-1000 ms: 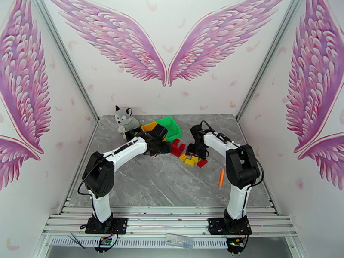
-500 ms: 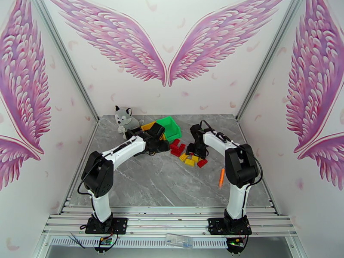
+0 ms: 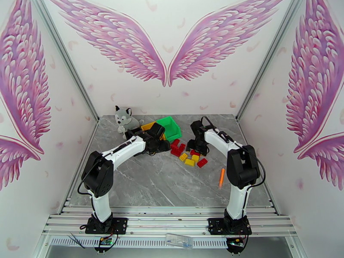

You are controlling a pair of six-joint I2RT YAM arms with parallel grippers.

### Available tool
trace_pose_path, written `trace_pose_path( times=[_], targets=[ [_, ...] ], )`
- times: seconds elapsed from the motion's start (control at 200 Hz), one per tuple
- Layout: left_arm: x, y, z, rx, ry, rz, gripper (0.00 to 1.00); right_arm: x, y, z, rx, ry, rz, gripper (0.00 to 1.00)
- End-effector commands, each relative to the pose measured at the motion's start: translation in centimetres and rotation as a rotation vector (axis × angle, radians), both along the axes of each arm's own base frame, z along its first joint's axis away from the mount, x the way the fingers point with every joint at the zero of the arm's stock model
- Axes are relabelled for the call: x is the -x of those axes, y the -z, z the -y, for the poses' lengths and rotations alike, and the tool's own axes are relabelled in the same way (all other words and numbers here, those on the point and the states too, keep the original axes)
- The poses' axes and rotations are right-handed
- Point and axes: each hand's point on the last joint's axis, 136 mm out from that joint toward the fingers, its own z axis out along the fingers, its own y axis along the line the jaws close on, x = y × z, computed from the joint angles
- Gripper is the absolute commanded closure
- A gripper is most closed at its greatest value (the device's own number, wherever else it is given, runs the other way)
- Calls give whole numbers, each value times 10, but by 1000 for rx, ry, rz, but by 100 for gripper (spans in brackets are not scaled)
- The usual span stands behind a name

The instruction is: Sort the legos into containers by color

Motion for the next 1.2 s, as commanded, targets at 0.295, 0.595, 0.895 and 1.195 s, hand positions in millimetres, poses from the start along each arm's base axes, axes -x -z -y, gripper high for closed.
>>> trace_pose_path(
  times=[0.295,0.595,0.895,1.195],
  targets=[
    [1,-17,-7,13,0,27,22,5,36,7,36,0,-85,31],
    [1,-14,-15,19,-23,22,22,16,54,4,12,8,-123,38],
    [-8,-18,-20,46,-35,24,20,23,47,4,-11,40,-102,53],
    [-46,-50,-40,136,-99,67,1,4,-5,-37,-207,53,26,60]
  ],
)
